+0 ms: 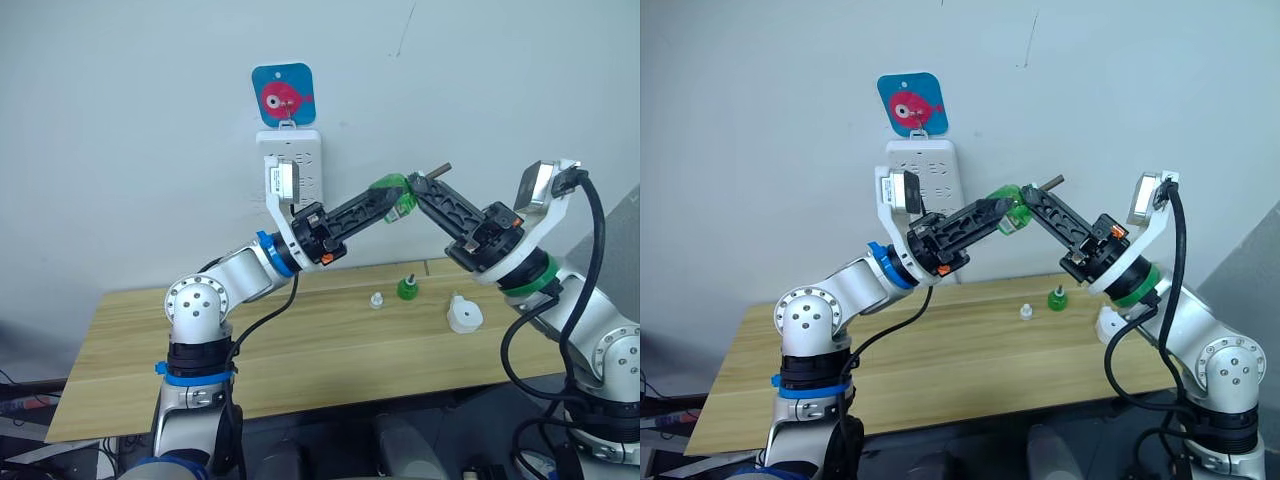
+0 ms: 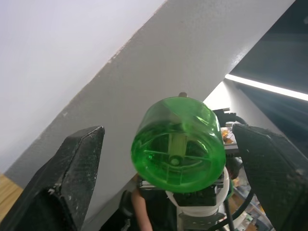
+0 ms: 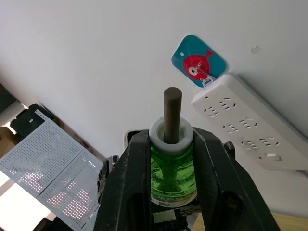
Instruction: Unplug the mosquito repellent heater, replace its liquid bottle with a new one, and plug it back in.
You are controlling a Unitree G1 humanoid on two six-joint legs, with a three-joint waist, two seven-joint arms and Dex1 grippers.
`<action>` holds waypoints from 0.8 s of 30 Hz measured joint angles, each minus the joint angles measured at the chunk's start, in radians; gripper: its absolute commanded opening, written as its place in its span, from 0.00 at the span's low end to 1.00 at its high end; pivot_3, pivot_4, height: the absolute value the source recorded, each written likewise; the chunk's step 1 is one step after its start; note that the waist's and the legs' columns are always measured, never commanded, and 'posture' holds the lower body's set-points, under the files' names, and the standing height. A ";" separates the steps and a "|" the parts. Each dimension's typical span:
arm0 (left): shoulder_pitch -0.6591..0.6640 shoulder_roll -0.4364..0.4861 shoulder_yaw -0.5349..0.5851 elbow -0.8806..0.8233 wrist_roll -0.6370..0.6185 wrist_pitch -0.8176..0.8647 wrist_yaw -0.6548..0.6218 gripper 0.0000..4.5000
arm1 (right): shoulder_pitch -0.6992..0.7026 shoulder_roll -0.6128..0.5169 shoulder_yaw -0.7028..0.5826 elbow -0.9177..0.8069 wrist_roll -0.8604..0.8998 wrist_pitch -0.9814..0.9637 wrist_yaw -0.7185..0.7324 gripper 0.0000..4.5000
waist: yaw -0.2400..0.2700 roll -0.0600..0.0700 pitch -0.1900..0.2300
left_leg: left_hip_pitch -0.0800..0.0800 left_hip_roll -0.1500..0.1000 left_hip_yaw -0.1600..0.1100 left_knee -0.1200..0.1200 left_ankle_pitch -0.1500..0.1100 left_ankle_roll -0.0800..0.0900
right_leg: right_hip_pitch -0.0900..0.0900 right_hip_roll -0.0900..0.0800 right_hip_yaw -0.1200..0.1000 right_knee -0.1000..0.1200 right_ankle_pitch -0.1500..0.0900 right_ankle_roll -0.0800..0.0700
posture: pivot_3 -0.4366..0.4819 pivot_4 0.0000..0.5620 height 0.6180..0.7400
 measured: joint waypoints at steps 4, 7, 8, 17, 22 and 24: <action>-0.005 -0.006 -0.004 0.003 -0.007 -0.001 0.002 0.58 | 0.000 -0.010 0.004 0.000 0.002 -0.006 0.000 0.18 | 0.000 0.000 0.000 | 0.000 0.000 0.000 0.000 0.000 0.000 | 0.000 0.000 0.000 0.000 0.000 0.000 | 0.25 0.15 0.92; -0.005 -0.008 -0.005 0.004 -0.017 -0.001 0.001 0.52 | 0.000 -0.012 0.007 0.000 0.013 -0.014 0.000 0.18 | 0.000 0.000 0.000 | 0.000 0.000 0.000 0.000 0.000 0.000 | 0.000 0.001 0.001 0.000 0.000 0.000 | 0.25 0.15 0.92; -0.005 -0.007 -0.005 0.004 -0.017 -0.001 0.001 0.52 | 0.001 -0.014 0.008 0.000 0.014 -0.015 0.000 0.18 | 0.000 0.000 0.000 | 0.000 0.000 0.000 0.000 0.000 0.000 | 0.000 0.001 0.000 0.000 0.000 0.000 | 0.25 0.15 0.92; 0.009 0.003 -0.007 0.005 -0.019 -0.001 0.002 0.52 | 0.014 -0.015 0.023 -0.002 0.019 -0.034 0.000 0.49 | 0.000 0.000 0.000 | 0.000 0.000 0.001 0.000 0.000 0.000 | 0.000 0.001 0.001 0.000 0.000 0.000 | 0.25 0.16 0.92; 0.021 0.037 -0.006 0.008 -0.018 0.000 -0.002 0.52 | 0.061 -0.050 0.009 0.003 -0.019 -0.049 -0.009 0.90 | 0.001 0.000 0.000 | 0.000 0.000 0.001 0.000 0.000 0.000 | 0.000 0.001 0.001 -0.001 0.000 0.000 | 0.25 0.21 0.92; 0.027 0.066 -0.005 0.008 -0.010 0.001 -0.008 0.52 | 0.103 -0.114 -0.013 0.010 -0.068 -0.036 -0.014 1.00 | 0.003 0.000 0.001 | 0.000 0.000 0.001 0.000 0.000 0.000 | 0.000 0.001 0.001 -0.001 0.000 0.000 | 0.24 0.23 0.92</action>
